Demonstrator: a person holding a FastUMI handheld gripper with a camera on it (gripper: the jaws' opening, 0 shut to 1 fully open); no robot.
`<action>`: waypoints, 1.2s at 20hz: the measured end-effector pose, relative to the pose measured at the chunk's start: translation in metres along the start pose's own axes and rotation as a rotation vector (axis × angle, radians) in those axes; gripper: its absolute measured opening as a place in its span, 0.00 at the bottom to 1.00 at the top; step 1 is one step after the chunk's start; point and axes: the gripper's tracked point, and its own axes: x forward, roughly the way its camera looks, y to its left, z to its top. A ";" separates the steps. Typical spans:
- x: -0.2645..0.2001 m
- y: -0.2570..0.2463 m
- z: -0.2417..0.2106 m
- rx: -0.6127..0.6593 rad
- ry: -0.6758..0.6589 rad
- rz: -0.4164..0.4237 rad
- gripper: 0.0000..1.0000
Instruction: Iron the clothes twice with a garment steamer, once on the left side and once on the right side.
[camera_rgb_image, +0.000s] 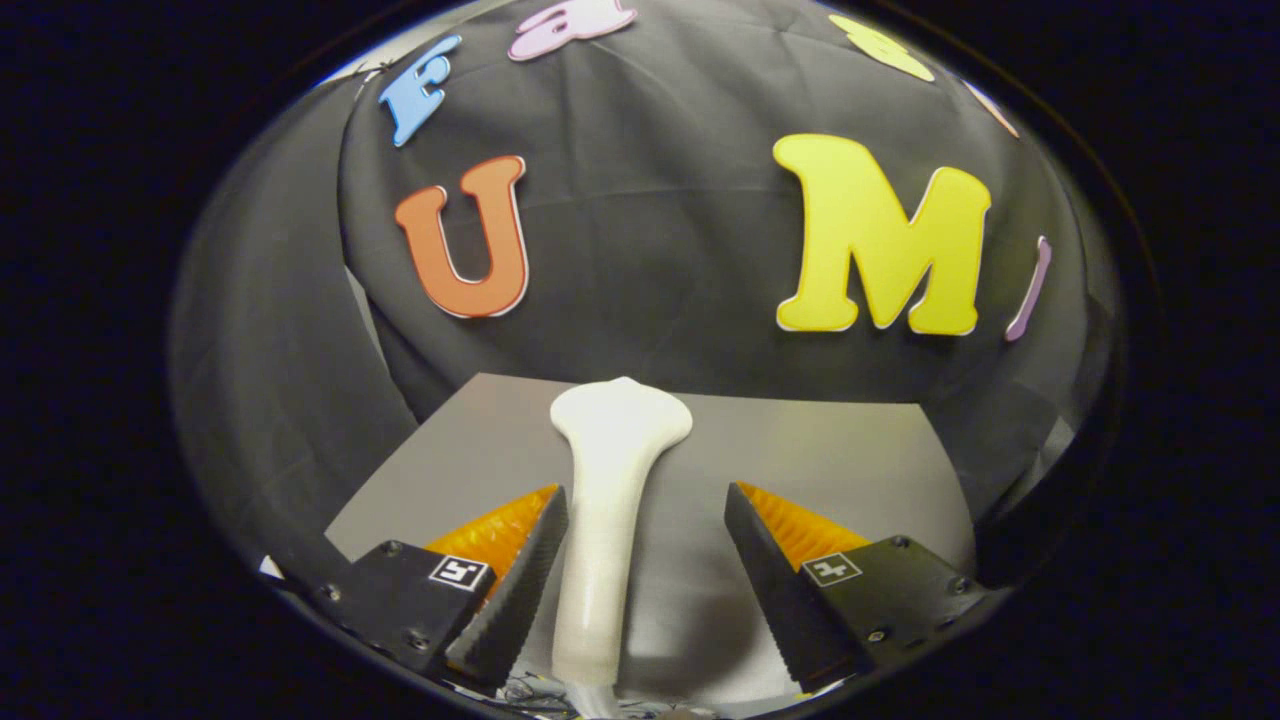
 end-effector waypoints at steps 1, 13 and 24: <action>0.011 0.002 0.001 0.007 0.027 0.003 0.99; 0.053 0.016 -0.012 0.041 0.225 -0.021 0.63; 0.021 0.016 0.012 0.053 0.080 0.045 0.47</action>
